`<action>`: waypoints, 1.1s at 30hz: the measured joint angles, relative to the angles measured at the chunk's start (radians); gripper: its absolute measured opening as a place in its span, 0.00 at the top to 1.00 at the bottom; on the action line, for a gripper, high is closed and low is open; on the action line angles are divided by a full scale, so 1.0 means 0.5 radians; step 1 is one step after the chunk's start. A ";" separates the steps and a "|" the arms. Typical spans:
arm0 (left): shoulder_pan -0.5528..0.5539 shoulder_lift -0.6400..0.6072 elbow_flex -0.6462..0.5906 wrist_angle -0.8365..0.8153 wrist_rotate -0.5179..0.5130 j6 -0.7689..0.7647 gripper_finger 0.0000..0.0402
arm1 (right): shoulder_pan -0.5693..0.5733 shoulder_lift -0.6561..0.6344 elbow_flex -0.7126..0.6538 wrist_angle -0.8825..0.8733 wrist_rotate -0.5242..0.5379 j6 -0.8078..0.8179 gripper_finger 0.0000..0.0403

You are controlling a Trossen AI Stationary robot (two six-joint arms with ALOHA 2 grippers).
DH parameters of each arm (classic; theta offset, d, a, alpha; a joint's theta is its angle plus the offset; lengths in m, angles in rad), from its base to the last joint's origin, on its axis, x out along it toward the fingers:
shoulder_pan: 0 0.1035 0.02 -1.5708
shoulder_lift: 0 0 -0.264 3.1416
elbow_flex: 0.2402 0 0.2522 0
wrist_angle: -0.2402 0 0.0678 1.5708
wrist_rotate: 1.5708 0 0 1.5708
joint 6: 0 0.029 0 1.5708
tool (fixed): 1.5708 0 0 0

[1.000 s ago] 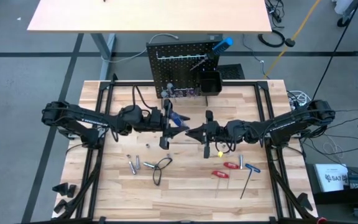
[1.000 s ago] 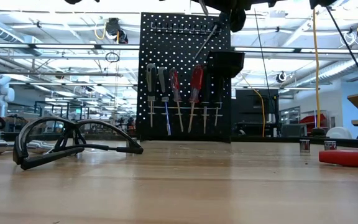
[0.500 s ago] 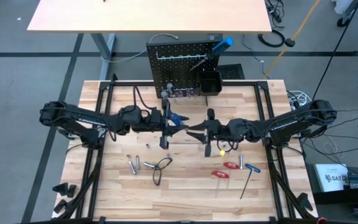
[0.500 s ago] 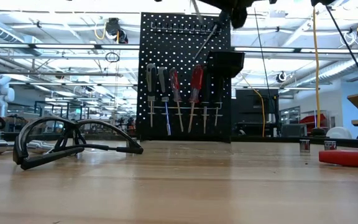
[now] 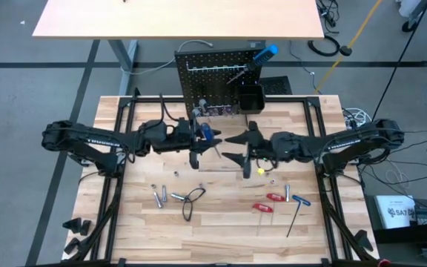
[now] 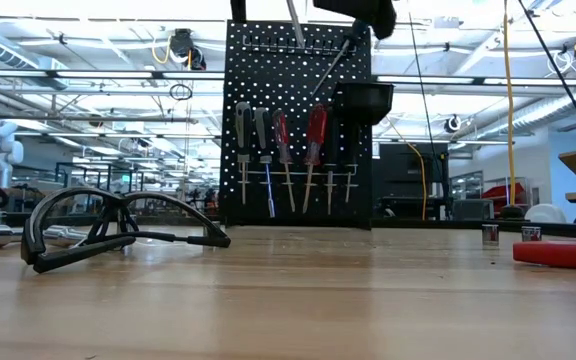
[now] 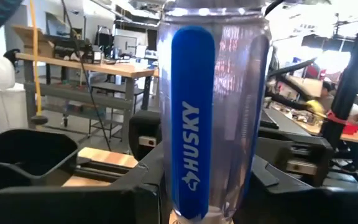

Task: Hang tools onto peg board
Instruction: Hang the blue screwdriver on the peg board

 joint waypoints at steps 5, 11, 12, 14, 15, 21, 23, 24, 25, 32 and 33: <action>0.017 -0.001 0.040 -0.050 0.047 -0.010 0.73 | 0.000 0.120 0.224 -0.176 0.018 -0.033 0.46; 0.013 -0.002 0.103 -0.115 0.050 -0.009 0.73 | -0.015 0.260 0.371 -0.286 0.113 -0.064 0.47; 0.013 -0.003 0.107 -0.131 0.050 -0.009 0.73 | -0.014 0.283 0.394 -0.282 0.113 -0.066 0.47; 0.013 -0.001 0.110 -0.161 0.050 -0.009 0.73 | -0.014 0.317 0.427 -0.303 0.113 -0.067 0.48; 0.013 -0.001 0.110 -0.169 0.050 -0.009 0.73 | -0.016 0.333 0.440 -0.305 0.113 -0.068 0.49; 0.013 -0.001 0.110 -0.240 0.051 -0.007 0.73 | -0.027 0.348 0.462 -0.345 0.135 -0.074 0.64; 0.013 -0.001 0.110 -0.247 0.051 -0.006 0.73 | -0.028 0.348 0.462 -0.357 0.133 -0.074 0.71; 0.013 -0.001 0.110 -0.250 0.051 -0.006 0.73 | -0.028 0.348 0.462 -0.365 0.131 -0.074 0.76; 0.013 -0.001 0.110 -0.252 0.051 -0.005 0.73 | -0.027 0.348 0.462 -0.367 0.127 -0.074 0.80; 0.013 -0.001 0.110 -0.252 0.050 0.017 0.67 | -0.027 0.347 0.462 -0.368 0.127 -0.094 0.97; 0.013 -0.001 0.110 -0.255 0.027 0.007 0.62 | -0.029 0.347 0.462 -0.368 0.137 -0.119 0.97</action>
